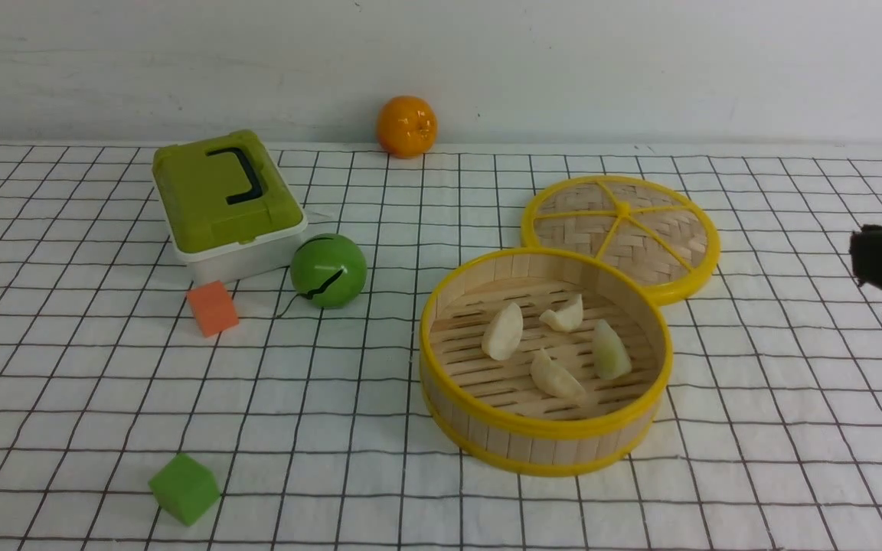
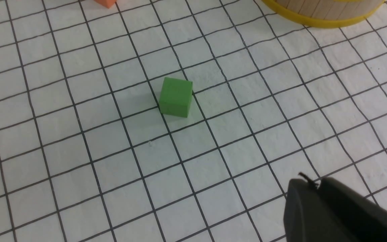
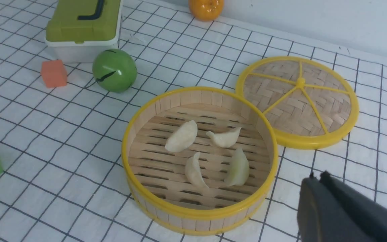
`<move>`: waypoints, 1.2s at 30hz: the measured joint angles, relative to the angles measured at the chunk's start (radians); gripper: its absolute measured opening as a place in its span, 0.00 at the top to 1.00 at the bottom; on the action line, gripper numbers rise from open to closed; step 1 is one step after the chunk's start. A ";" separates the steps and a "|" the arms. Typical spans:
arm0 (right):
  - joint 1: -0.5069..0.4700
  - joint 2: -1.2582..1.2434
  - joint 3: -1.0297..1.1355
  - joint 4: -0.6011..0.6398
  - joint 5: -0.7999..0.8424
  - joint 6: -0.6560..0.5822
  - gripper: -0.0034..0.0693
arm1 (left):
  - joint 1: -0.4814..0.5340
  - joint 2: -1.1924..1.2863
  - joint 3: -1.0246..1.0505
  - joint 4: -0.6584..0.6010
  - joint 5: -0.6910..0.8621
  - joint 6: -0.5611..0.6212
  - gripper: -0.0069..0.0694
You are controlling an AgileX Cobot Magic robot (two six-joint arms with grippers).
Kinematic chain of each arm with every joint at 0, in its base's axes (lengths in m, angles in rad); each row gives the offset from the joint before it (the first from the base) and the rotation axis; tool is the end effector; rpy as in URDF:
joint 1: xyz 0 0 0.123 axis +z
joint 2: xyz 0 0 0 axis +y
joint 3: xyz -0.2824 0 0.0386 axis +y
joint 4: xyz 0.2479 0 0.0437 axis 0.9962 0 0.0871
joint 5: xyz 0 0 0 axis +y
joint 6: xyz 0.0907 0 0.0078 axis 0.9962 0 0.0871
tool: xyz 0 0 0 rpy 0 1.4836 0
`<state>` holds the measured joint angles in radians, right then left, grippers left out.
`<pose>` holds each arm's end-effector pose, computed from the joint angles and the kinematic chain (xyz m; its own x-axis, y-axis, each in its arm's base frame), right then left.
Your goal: Put the dumplings into the steamer on the table with the white tablecloth.
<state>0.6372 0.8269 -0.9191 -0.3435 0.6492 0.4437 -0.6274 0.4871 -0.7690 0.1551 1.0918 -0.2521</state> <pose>0.1401 0.0806 0.3851 -0.4103 -0.1022 -0.9062 -0.3718 0.9261 0.0638 0.0578 -0.0265 0.3408 -0.6130 0.2253 -0.7573 0.3944 0.9178 -0.0463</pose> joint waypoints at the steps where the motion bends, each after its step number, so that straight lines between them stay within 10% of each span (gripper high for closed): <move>1: 0.000 -0.007 0.000 0.005 -0.008 0.000 0.98 | 0.000 0.000 0.000 0.000 0.000 0.000 0.84; 10: -0.038 -0.069 0.175 0.062 -0.266 -0.282 0.98 | 0.000 0.000 0.000 0.001 0.000 0.000 0.83; 18: -0.423 -0.468 0.670 0.236 -0.679 -0.444 0.98 | 0.000 0.000 0.000 0.001 0.000 0.000 0.82; 24: -0.670 -0.726 0.900 0.180 -0.582 -0.268 0.98 | 0.000 0.000 0.000 0.001 0.000 0.000 0.81; 36: -0.695 -0.837 0.940 0.218 -0.270 -0.242 0.98 | 0.000 0.000 0.000 0.003 0.000 0.000 0.80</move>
<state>-0.0575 -0.0099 0.0205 -0.1254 0.3789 0.2013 -0.6274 0.4871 -0.7690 0.1580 1.0918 -0.2521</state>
